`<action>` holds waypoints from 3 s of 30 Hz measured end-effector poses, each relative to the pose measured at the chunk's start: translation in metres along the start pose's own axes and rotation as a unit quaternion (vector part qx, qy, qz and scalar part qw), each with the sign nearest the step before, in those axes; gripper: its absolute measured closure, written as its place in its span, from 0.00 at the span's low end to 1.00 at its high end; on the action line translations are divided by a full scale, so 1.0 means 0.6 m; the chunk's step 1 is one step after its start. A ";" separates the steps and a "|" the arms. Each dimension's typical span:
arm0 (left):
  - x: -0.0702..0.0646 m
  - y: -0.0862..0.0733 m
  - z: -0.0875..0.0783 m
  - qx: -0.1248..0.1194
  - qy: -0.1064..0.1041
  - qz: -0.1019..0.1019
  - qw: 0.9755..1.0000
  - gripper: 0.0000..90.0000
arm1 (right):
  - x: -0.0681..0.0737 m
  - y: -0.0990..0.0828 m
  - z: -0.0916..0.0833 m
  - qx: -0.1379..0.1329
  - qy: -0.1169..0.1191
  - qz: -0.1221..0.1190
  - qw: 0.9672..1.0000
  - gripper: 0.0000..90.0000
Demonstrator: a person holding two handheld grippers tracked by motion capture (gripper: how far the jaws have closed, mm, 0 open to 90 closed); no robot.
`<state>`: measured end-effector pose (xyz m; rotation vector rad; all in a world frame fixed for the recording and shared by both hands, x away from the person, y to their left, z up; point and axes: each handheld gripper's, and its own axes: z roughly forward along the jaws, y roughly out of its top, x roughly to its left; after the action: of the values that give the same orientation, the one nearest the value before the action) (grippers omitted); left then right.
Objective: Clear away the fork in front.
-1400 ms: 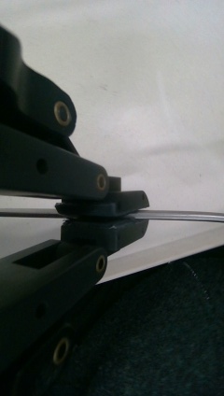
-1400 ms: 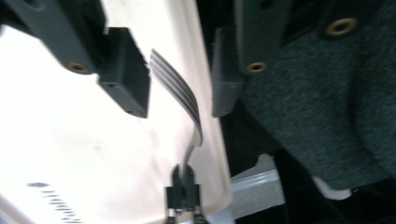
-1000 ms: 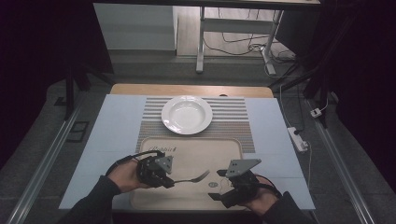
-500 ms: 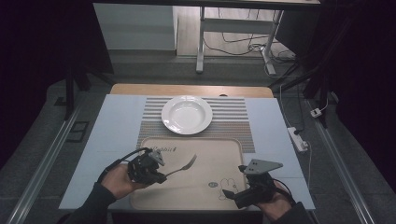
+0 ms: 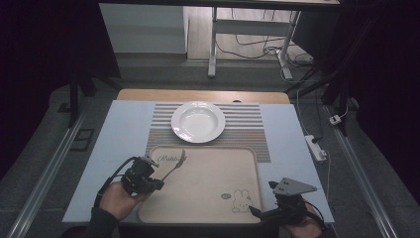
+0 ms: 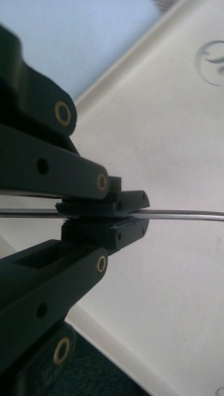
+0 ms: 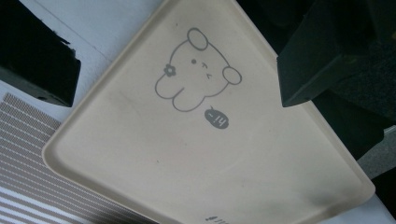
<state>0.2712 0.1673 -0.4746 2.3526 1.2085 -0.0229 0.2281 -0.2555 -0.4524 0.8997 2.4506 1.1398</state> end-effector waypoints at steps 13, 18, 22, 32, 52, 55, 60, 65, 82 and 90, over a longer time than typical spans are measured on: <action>0.014 -0.012 0.056 0.042 0.029 -0.095 0.994 0.96 | 0.000 -0.011 -0.006 0.004 0.006 0.005 1.000 0.00; 0.016 -0.015 0.056 0.036 0.025 -0.096 0.994 0.95 | 0.000 -0.013 -0.010 0.012 0.007 0.006 1.000 0.00; 0.018 -0.017 0.054 0.028 0.030 -0.090 0.995 0.88 | 0.000 -0.015 -0.014 0.014 0.003 0.008 1.000 0.00; 0.042 0.010 0.030 -0.013 0.010 -0.087 0.996 0.89 | -0.003 -0.027 -0.035 0.009 -0.021 0.028 0.999 0.00; 0.039 0.086 0.086 -0.024 -0.009 -0.021 0.999 0.99 | -0.007 -0.028 -0.031 0.027 -0.010 0.035 0.999 0.00; 0.033 0.088 0.084 -0.033 -0.013 -0.015 0.999 0.99 | -0.008 -0.028 -0.031 0.026 -0.009 0.037 0.999 0.00; 0.013 0.089 0.093 -0.027 -0.032 0.018 0.999 0.99 | -0.010 -0.028 -0.031 0.026 -0.005 0.041 0.999 0.00; -0.001 0.091 0.119 -0.004 -0.016 0.032 0.999 0.99 | -0.010 -0.028 -0.031 0.025 -0.002 0.041 0.999 0.00; 0.074 0.073 0.093 -0.012 0.018 -0.046 0.999 0.99 | -0.011 -0.028 -0.028 0.033 0.004 0.043 0.999 0.00; 0.102 0.063 0.081 -0.012 0.018 -0.070 0.997 0.99 | -0.012 -0.027 -0.028 0.033 0.008 0.046 0.998 0.01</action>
<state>0.3472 0.1741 -0.5159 2.2516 1.3825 -0.0124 0.2186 -0.2781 -0.4543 1.0363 2.4962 1.1060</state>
